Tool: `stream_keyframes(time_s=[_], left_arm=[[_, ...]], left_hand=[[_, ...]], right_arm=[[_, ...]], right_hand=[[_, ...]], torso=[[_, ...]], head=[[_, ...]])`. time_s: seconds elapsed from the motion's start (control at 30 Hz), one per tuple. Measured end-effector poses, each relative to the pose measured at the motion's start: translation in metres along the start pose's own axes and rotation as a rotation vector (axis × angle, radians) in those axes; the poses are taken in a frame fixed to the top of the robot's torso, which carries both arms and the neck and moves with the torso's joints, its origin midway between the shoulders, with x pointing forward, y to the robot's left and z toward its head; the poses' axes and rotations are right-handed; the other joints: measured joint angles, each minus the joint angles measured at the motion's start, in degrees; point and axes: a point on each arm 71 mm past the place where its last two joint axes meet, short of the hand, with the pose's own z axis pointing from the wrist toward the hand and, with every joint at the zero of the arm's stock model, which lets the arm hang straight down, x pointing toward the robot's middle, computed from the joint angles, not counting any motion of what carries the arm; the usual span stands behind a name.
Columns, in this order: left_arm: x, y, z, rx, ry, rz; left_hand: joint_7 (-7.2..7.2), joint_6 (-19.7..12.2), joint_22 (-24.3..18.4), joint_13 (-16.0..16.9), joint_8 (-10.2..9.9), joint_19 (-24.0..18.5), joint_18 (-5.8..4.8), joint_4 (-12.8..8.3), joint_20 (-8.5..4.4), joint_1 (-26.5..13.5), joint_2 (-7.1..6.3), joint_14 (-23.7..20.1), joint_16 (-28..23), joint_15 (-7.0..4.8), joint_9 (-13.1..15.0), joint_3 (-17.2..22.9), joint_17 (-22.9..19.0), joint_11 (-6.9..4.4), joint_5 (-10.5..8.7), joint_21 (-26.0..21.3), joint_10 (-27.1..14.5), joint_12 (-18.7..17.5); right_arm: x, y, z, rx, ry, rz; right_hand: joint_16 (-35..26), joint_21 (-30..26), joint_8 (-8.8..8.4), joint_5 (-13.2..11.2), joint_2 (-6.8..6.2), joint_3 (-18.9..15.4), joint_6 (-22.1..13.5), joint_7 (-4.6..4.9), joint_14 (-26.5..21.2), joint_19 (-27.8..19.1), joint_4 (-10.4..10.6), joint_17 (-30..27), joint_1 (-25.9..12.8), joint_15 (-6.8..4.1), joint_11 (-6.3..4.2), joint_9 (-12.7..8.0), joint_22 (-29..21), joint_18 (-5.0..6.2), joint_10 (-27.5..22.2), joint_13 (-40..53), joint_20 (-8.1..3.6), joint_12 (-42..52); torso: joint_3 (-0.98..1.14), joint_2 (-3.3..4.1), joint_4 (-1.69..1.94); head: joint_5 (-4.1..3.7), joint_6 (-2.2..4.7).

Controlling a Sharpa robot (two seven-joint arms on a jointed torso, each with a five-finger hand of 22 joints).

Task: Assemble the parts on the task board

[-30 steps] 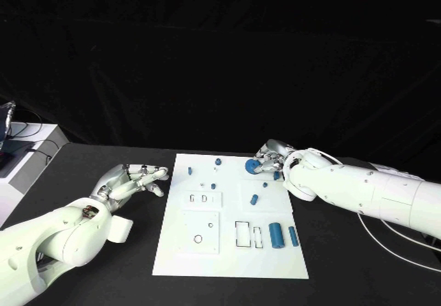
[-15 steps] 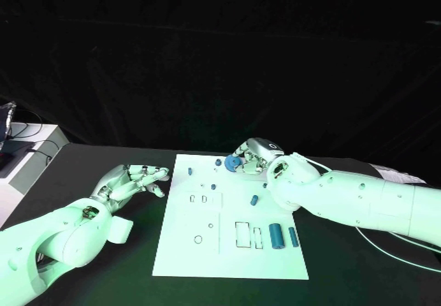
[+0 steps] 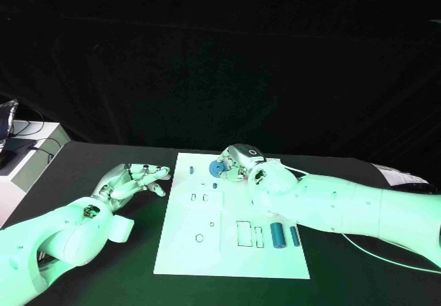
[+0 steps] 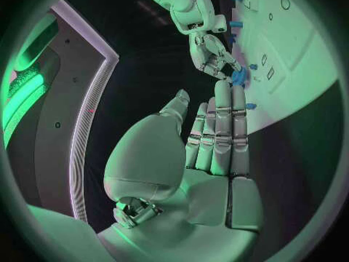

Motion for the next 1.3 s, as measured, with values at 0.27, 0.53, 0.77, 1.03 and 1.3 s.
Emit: stream_keyframes(time_s=[0.27,0.53,0.77,1.03,1.3], left_arm=[[0.0,0.0,0.0,0.0,0.002,0.0],[0.0,0.0,0.0,0.0,0.002,-0.001],[0.001,0.0,0.0,-0.001,0.004,-0.001],[0.001,0.0,0.0,-0.002,0.005,-0.002],[0.001,0.0,0.001,-0.003,0.006,-0.002]], left_hand=[[0.0,0.0,0.0,0.0,0.0,0.0,0.0,0.0,0.0,0.0,0.0,0.0,0.23,0.0,0.0,0.0,0.0,0.0,0.0,0.0,0.0,0.0],[0.0,0.0,0.0,0.0,0.0,0.0,0.0,0.0,0.0,0.0,0.0,0.0,0.23,0.0,0.0,0.0,0.0,0.0,0.0,0.0,0.0,0.0],[0.0,0.0,-0.05,0.0,0.0,0.0,0.0,-0.09,0.0,0.0,0.0,0.0,0.23,0.0,0.0,0.14,0.0,0.0,0.0,0.0,0.0,0.0],[0.0,0.0,-0.19,0.0,0.0,0.0,0.0,-0.08,0.0,0.0,0.0,0.0,0.23,0.0,0.0,0.42,-0.05,0.0,0.0,0.0,0.0,0.0],[0.0,0.0,-0.18,0.0,0.0,0.0,0.0,-0.08,0.0,0.0,0.0,0.0,0.23,0.0,0.0,0.42,-0.05,0.0,0.0,0.0,0.0,0.0]], right_arm=[[0.008,0.002,0.006,0.011,0.003,-0.023],[0.008,0.001,0.011,0.023,-0.006,-0.04],[0.009,0.002,0.014,0.022,-0.008,-0.051],[0.01,0.002,0.015,0.018,-0.002,-0.062],[0.01,-0.001,0.016,0.022,0.007,-0.065]], right_hand=[[0.0,0.0,0.02,-0.11,-0.15,-0.01,0.02,-0.02,0.0,0.0,-0.01,0.0,-0.14,0.0,0.06,0.0,0.0,0.0,0.06,-0.01,0.01,0.0],[-0.22,0.0,0.03,-0.31,-0.17,-0.02,0.11,-0.1,0.0,0.0,-0.02,-0.01,-0.15,0.0,0.07,0.0,-0.01,0.0,0.07,0.07,0.01,0.0],[-0.22,0.0,0.06,-0.43,-0.3,-0.09,0.29,-0.29,0.0,0.0,-0.08,0.08,-0.27,0.0,0.16,0.0,-0.01,0.0,0.16,0.13,0.01,-0.33],[-0.22,0.0,0.09,-1.8,-0.31,-0.63,0.16,-0.06,0.0,0.0,0.35,0.19,-0.27,0.01,0.81,0.05,0.03,-0.01,-0.48,-0.28,0.01,-1.23],[-0.22,0.02,-0.12,-10.19,-7.92,-5.82,-9.43,2.69,-0.2,0.09,12.84,1.19,2.54,1.67,2.8,0.0,0.03,-0.42,-3.97,-3.85,1.61,-4.08]], torso=[[-0.03,0.03,0.19],[-0.03,0.05,0.26],[-0.01,0.05,0.22],[-0.01,0.05,0.19],[-0.01,0.05,0.16]], head=[[0.09,-0.26],[0.1,-0.29],[0.23,-0.21],[0.45,-0.31],[0.58,-0.37]])
